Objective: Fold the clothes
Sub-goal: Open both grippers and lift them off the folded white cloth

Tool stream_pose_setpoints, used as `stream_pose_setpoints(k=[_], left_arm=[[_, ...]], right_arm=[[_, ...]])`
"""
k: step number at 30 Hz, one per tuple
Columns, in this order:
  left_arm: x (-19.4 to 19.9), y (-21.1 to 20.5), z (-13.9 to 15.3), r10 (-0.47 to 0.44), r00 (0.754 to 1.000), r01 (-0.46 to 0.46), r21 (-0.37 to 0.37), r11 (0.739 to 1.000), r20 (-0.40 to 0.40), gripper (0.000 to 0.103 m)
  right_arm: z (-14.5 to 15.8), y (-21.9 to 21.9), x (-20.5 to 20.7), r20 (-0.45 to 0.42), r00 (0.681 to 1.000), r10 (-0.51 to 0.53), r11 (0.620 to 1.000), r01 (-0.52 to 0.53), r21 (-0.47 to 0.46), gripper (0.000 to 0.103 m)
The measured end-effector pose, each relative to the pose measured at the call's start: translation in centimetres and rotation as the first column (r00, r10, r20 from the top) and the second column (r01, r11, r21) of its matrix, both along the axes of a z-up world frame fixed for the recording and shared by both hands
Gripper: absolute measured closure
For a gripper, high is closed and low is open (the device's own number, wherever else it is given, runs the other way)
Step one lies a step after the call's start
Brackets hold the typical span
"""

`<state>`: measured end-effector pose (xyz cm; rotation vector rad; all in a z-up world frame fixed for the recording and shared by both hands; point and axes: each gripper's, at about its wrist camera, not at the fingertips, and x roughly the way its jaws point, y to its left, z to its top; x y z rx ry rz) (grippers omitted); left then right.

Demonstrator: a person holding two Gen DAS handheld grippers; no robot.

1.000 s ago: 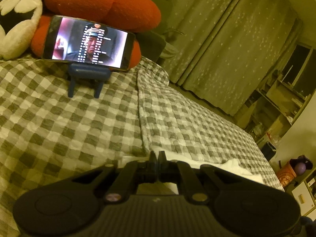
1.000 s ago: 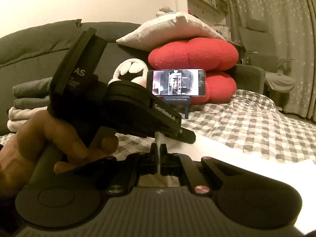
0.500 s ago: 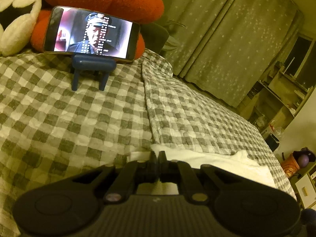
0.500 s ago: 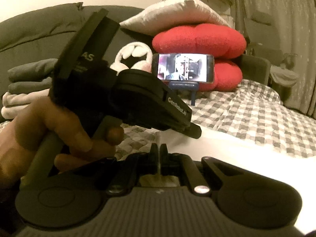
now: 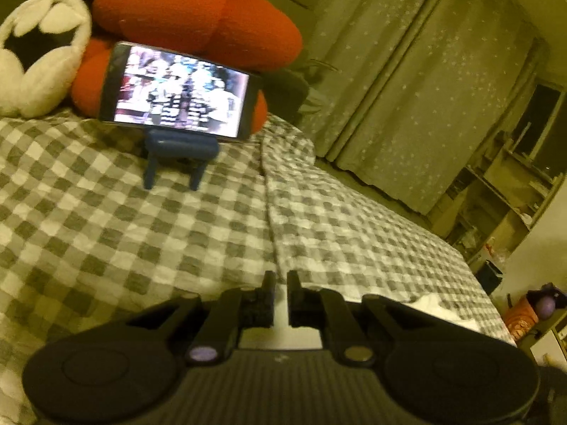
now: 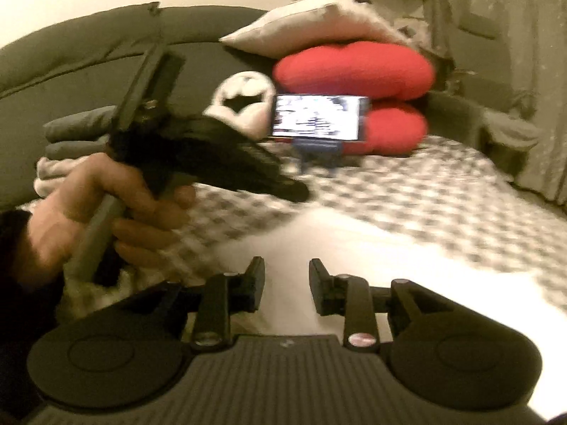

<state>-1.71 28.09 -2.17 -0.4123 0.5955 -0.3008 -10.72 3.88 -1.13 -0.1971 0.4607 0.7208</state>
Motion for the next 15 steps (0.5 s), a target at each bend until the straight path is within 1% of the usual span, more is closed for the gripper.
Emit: stream_pose_setpoints(k=[1, 2, 3, 5, 7, 8, 10, 11, 12, 13, 15], left_arm=[[-0.1, -0.4, 0.1, -0.005, 1.0, 0.005, 0.008, 1.0, 0.01, 0.09], [-0.2, -0.7, 0.1, -0.006, 1.0, 0.005, 0.018, 1.0, 0.022, 0.079], [-0.2, -0.9, 0.1, -0.005, 1.0, 0.005, 0.029, 1.0, 0.03, 0.071], [-0.1, -1.3, -0.2, 0.0, 0.999, -0.002, 0.053, 0.999, 0.033, 0.071], [0.3, -1.5, -0.5, 0.014, 1.0, -0.015, 0.063, 0.998, 0.018, 0.073], [0.3, -1.5, -0.6, 0.019, 1.0, -0.02, 0.068, 0.998, 0.019, 0.077], [0.4, -1.6, -0.7, 0.029, 0.999, -0.03, 0.076, 0.997, 0.021, 0.079], [0.5, -1.6, -0.7, 0.032, 0.999, -0.034, 0.076, 0.997, 0.02, 0.079], [0.7, -1.7, -0.8, 0.034, 0.999, -0.035, 0.075, 0.997, 0.02, 0.079], [1.0, -1.8, -1.0, 0.033, 0.999, -0.035, 0.074, 0.997, 0.02, 0.079], [1.3, -2.4, -1.4, 0.01, 1.0, -0.012, 0.085, 0.996, 0.018, 0.079]], right_arm=[[0.5, -1.6, 0.3, 0.011, 0.999, -0.043, 0.999, 0.044, -0.015, 0.07], [0.9, -3.5, 0.9, 0.014, 0.995, -0.101, 0.995, 0.102, -0.023, 0.068], [1.3, -5.6, 1.7, 0.0, 0.986, -0.169, 0.985, 0.169, -0.022, 0.066], [1.7, -10.0, 3.7, -0.062, 0.951, -0.302, 0.953, 0.301, -0.011, 0.066], [1.4, -14.4, 5.7, -0.143, 0.9, -0.411, 0.91, 0.414, -0.01, 0.066], [1.1, -16.1, 6.4, -0.168, 0.878, -0.447, 0.893, 0.451, -0.021, 0.066], [0.8, -18.5, 7.6, -0.197, 0.831, -0.52, 0.853, 0.518, -0.062, 0.066], [0.8, -19.3, 8.1, -0.211, 0.821, -0.531, 0.846, 0.528, -0.074, 0.066], [0.7, -20.0, 8.5, -0.23, 0.819, -0.525, 0.849, 0.522, -0.078, 0.066], [0.7, -20.4, 9.0, -0.249, 0.826, -0.506, 0.861, 0.503, -0.082, 0.066], [0.4, -20.4, 10.2, -0.29, 0.851, -0.438, 0.898, 0.431, -0.091, 0.066]])
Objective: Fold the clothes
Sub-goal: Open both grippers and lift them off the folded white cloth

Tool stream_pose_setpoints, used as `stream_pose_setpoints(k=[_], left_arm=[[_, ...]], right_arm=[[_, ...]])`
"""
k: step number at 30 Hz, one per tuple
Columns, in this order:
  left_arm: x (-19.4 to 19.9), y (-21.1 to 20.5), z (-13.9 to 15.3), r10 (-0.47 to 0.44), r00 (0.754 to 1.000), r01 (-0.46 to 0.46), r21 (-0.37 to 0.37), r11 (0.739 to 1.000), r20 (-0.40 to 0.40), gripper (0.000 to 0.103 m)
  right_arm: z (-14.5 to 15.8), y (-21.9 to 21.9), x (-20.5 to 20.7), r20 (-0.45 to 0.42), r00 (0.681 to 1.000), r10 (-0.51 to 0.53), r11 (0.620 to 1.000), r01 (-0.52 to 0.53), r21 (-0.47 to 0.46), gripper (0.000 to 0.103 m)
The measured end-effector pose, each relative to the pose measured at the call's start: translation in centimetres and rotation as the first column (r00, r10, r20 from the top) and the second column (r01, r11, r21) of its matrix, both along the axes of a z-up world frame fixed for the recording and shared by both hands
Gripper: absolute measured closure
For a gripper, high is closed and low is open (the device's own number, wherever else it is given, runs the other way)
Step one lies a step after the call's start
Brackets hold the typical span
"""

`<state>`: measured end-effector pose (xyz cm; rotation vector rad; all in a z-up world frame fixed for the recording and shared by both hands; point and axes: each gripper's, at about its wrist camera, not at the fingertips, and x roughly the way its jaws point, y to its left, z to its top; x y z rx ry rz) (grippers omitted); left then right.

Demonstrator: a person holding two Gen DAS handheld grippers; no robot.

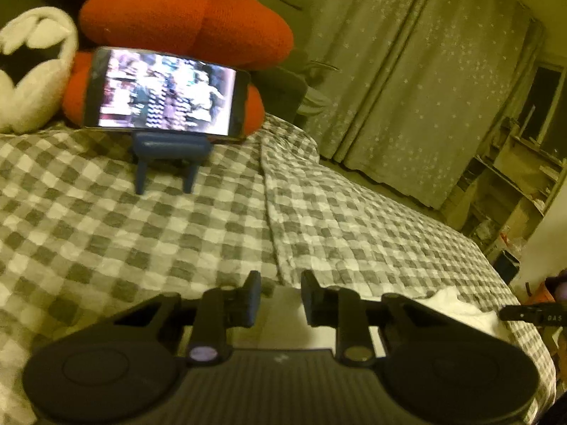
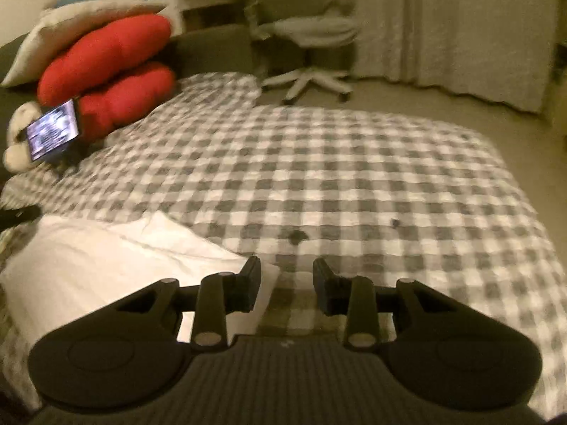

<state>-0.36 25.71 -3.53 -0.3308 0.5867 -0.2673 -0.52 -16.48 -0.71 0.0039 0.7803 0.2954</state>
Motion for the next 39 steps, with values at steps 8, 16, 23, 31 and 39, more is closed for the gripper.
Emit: stream_pose_setpoints(k=[8, 16, 23, 31, 39], left_arm=[[-1.9, -2.4, 1.1, 0.017, 0.995, -0.028, 0.11, 0.994, 0.095, 0.099], [-2.6, -3.1, 1.2, 0.074, 0.992, -0.092, 0.184, 0.979, 0.105, 0.099], [-2.8, -1.1, 2.0, 0.186, 0.977, -0.197, 0.116, 0.974, 0.101, 0.086], [-3.4, -4.1, 2.5, 0.109, 0.992, -0.119, 0.203, 0.972, 0.062, 0.071], [-3.9, -8.3, 3.9, -0.017, 1.0, 0.011, 0.243, 0.97, 0.021, 0.058]], right_arm=[[-1.2, 1.1, 0.7, 0.025, 0.991, 0.133, 0.991, -0.133, 0.0, 0.092], [-1.5, 0.3, 1.0, 0.059, 0.987, 0.152, 0.988, -0.152, -0.014, 0.092], [-1.6, 0.5, 1.0, 0.059, 0.985, 0.161, 0.985, -0.157, -0.067, 0.088], [-0.1, 1.5, -1.0, 0.252, 0.961, 0.114, 0.983, -0.072, -0.17, 0.085], [-1.4, 5.4, -0.9, 0.192, 0.938, 0.29, 0.952, -0.262, -0.156, 0.085]])
